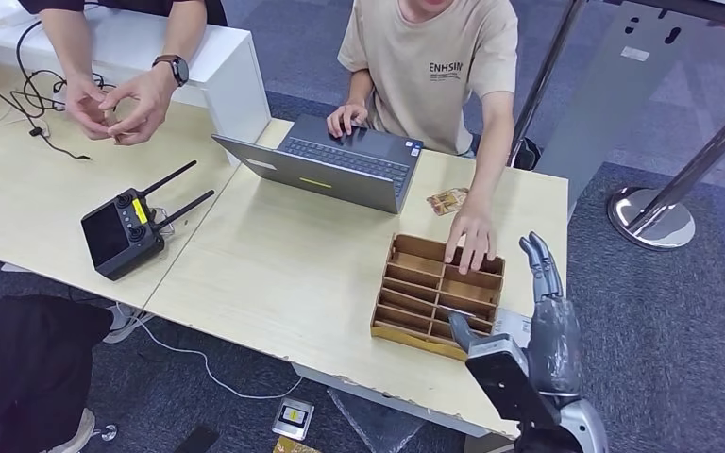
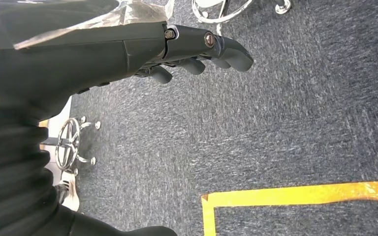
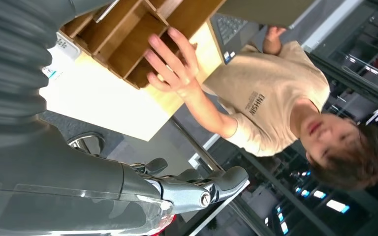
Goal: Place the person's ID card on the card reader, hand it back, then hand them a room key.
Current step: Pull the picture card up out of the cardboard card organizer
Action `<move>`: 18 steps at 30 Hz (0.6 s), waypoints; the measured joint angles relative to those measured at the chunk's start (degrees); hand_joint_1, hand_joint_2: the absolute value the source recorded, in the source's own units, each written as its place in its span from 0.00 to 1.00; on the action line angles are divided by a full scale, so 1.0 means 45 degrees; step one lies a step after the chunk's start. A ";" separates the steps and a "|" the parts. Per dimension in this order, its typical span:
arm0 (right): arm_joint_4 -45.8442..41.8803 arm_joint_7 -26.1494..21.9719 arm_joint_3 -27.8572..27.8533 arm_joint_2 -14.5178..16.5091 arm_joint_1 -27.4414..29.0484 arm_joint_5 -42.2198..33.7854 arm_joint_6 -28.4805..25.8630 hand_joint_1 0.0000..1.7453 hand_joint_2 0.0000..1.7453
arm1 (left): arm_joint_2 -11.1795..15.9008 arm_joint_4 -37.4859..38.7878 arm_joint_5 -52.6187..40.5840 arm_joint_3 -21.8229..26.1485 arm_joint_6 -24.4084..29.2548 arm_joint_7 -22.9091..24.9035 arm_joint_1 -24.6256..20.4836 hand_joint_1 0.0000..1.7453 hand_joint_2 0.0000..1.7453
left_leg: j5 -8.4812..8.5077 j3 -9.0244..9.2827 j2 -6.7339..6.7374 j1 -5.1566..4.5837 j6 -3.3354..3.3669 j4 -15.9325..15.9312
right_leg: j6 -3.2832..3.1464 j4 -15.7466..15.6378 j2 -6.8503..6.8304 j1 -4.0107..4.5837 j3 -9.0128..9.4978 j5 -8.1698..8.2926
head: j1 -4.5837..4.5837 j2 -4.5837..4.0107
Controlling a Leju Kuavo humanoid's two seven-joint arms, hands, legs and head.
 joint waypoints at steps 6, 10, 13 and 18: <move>0.0442 -0.0041 0.0322 -0.0075 -0.0128 -0.0148 0.0068 0.00 0.00 | -0.0029 0.0000 -0.0052 0.0000 -0.0040 0.0001 -0.0001 0.00 1.00 | 0.0000 -0.0001 0.0001 0.0000 0.0000 0.0000 | 0.0000 0.0000 0.0000 0.0000 -0.0001 0.0000 | 0.0000 0.0000; 0.0756 -0.0120 0.0471 -0.0093 -0.0222 -0.0273 0.0033 0.00 0.75 | -0.0049 0.0000 -0.0083 0.0000 -0.0108 0.0005 -0.0001 0.00 1.00 | 0.0000 0.0001 0.0001 0.0000 0.0000 0.0000 | 0.0000 0.0000 0.0000 0.0000 0.0000 0.0000 | 0.0000 0.0000; 0.1143 -0.0164 0.0547 -0.0093 -0.0335 -0.0285 -0.0119 0.00 1.00 | -0.0064 0.0000 -0.0089 -0.0002 -0.0126 0.0005 0.0000 0.00 1.00 | 0.0000 0.0001 0.0002 0.0000 0.0000 0.0000 | 0.0000 0.0000 0.0000 0.0000 0.0000 0.0000 | 0.0000 0.0000; 0.2037 -0.0428 0.0642 -0.0083 -0.0545 -0.0508 -0.0432 0.00 1.00 | -0.0090 0.0000 -0.0121 -0.0010 -0.0113 0.0000 0.0000 0.00 1.00 | 0.0000 0.0001 0.0001 0.0000 0.0000 0.0000 | 0.0000 0.0000 0.0000 0.0000 0.0001 0.0000 | 0.0000 0.0000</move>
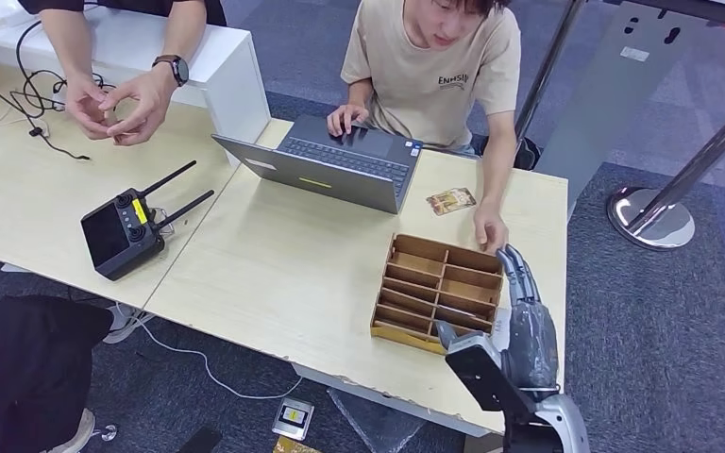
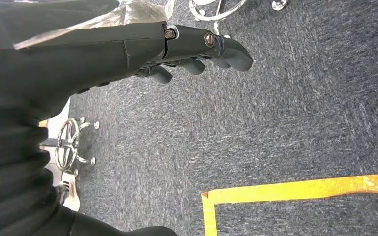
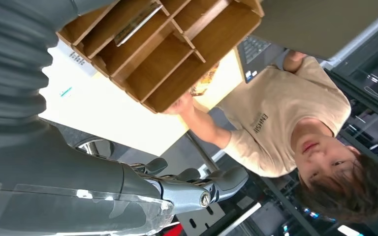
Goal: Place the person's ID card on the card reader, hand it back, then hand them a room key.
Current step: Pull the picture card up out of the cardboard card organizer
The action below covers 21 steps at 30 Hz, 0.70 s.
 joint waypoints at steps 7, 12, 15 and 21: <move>0.1246 -0.0189 0.0098 0.0080 -0.0181 0.0107 -0.0173 0.00 1.00 | -0.0068 0.0000 -0.0024 -0.0010 0.0001 0.0020 -0.0001 0.00 1.00 | -0.0001 -0.0002 -0.0001 0.0000 0.0000 0.0000 | 0.0000 0.0000 0.0000 0.0000 -0.0001 0.0000 | -0.0001 0.0000; 0.1920 -0.0189 0.0149 0.0159 -0.0268 0.0215 -0.0230 0.00 1.00 | -0.0100 0.0000 -0.0033 -0.0010 0.0001 0.0024 0.0000 0.00 1.00 | 0.0000 -0.0001 0.0000 0.0000 0.0000 0.0000 | 0.0000 0.0000 0.0000 0.0000 -0.0001 0.0000 | -0.0001 0.0000; 0.2288 -0.0189 0.0177 0.0215 -0.0302 0.0258 -0.0311 0.00 1.00 | -0.0113 0.0000 -0.0069 -0.0011 -0.0010 0.0027 0.0000 0.00 1.00 | 0.0000 -0.0001 0.0000 0.0000 0.0000 0.0000 | 0.0000 0.0000 0.0000 0.0000 -0.0001 0.0000 | -0.0001 0.0000; 0.3076 -0.0189 0.0270 0.0371 -0.0383 0.0426 -0.0657 0.00 1.00 | -0.0157 0.0000 -0.0132 -0.0016 -0.0038 0.0082 0.0000 0.00 1.00 | 0.0000 -0.0001 0.0000 0.0000 0.0000 0.0000 | 0.0000 0.0000 0.0000 0.0000 -0.0001 0.0000 | 0.0001 0.0000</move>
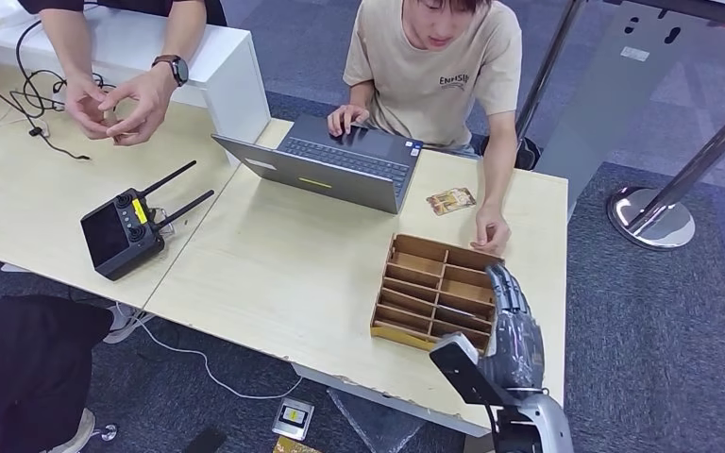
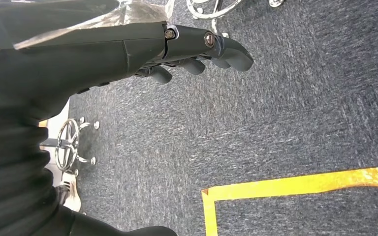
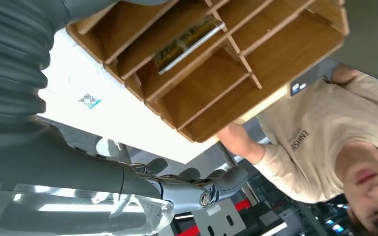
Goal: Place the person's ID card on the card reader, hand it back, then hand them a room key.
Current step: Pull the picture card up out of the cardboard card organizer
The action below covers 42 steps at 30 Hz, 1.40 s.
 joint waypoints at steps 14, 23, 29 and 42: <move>0.1654 0.0957 0.0097 0.0425 -0.0317 0.1894 -0.0781 0.00 1.00 | -0.0087 0.0000 0.0017 -0.0100 0.0027 0.0067 0.0001 0.00 1.00 | 0.0000 0.0001 0.0001 0.0000 0.0000 0.0000 | 0.0000 0.0000 0.0000 0.0000 -0.0001 0.0000 | 0.0000 0.0000; 0.2218 0.1264 0.0112 0.0572 -0.0396 0.1994 -0.0786 0.00 1.00 | -0.0140 0.0000 0.0086 -0.0158 0.0114 0.0171 0.0002 0.00 1.00 | 0.0000 0.0000 0.0001 0.0000 0.0000 0.0000 | 0.0000 0.0000 0.0000 0.0000 -0.0001 0.0000 | -0.0002 0.0000; 0.2447 0.1258 0.0110 0.0633 -0.0451 0.1904 -0.0788 0.00 1.00 | -0.0149 0.0000 0.0109 -0.0191 0.0121 0.0169 0.0002 0.00 1.00 | 0.0000 0.0003 0.0001 0.0000 0.0000 0.0000 | 0.0000 0.0000 0.0000 0.0000 -0.0001 0.0000 | -0.0004 0.0000; 0.2559 0.0646 0.0045 0.0737 -0.0522 0.1079 -0.0833 0.00 0.25 | -0.0189 0.0000 0.0213 -0.0198 0.0153 0.0149 0.0005 0.00 1.00 | 0.0000 0.0006 0.0002 -0.0001 0.0000 0.0001 | 0.0000 0.0000 0.0000 0.0000 0.0003 0.0001 | -0.0002 0.0000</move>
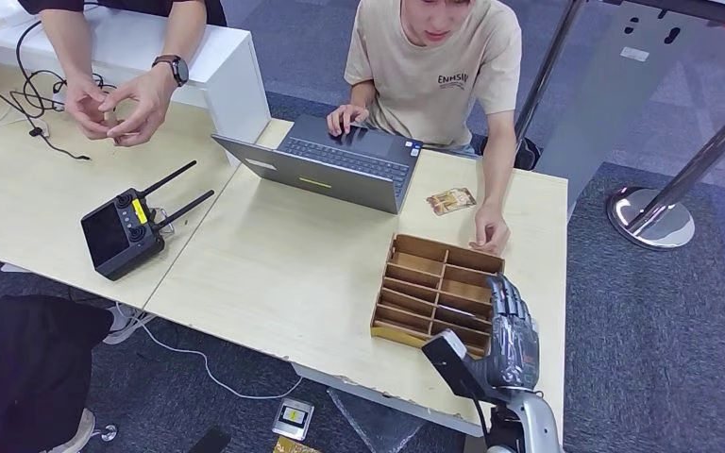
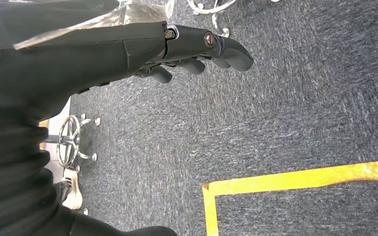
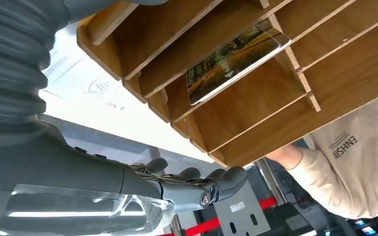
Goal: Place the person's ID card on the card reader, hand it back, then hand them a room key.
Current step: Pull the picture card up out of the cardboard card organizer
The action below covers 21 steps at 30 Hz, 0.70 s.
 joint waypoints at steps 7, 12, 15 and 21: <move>-0.0298 -0.0264 -0.0069 0.0030 0.0010 -0.0108 -0.0023 0.00 0.75 | -0.0013 0.0000 0.0007 0.0000 -0.0001 -0.0002 0.0000 0.00 1.00 | 0.0000 0.0000 0.0000 0.0000 0.0000 0.0000 | 0.0000 0.0000 0.0000 0.0001 -0.0003 0.0000 | 0.0001 0.0000; -0.0605 -0.0166 -0.0140 0.0029 0.0030 0.0061 -0.0007 0.00 1.00 | -0.0013 0.0000 0.0007 0.0000 -0.0002 -0.0004 0.0000 0.00 1.00 | 0.0000 0.0000 0.0001 0.0001 0.0000 0.0000 | -0.0001 0.0000 0.0000 0.0001 -0.0003 0.0000 | 0.0000 0.0000; -0.0747 -0.0118 -0.0153 0.0027 0.0057 0.0136 0.0005 0.00 1.00 | -0.0013 0.0000 0.0007 0.0000 0.0000 -0.0004 0.0001 0.00 1.00 | 0.0000 -0.0001 0.0001 0.0000 0.0000 0.0000 | 0.0000 0.0000 0.0000 0.0000 -0.0003 0.0000 | 0.0001 0.0000; -0.0962 -0.0069 -0.0153 0.0030 0.0085 0.0175 0.0016 0.00 1.00 | -0.0013 0.0000 0.0007 0.0000 0.0002 -0.0004 0.0001 0.00 1.00 | 0.0000 0.0000 0.0001 0.0000 0.0000 0.0000 | 0.0000 0.0000 0.0000 0.0000 -0.0003 0.0000 | 0.0000 0.0000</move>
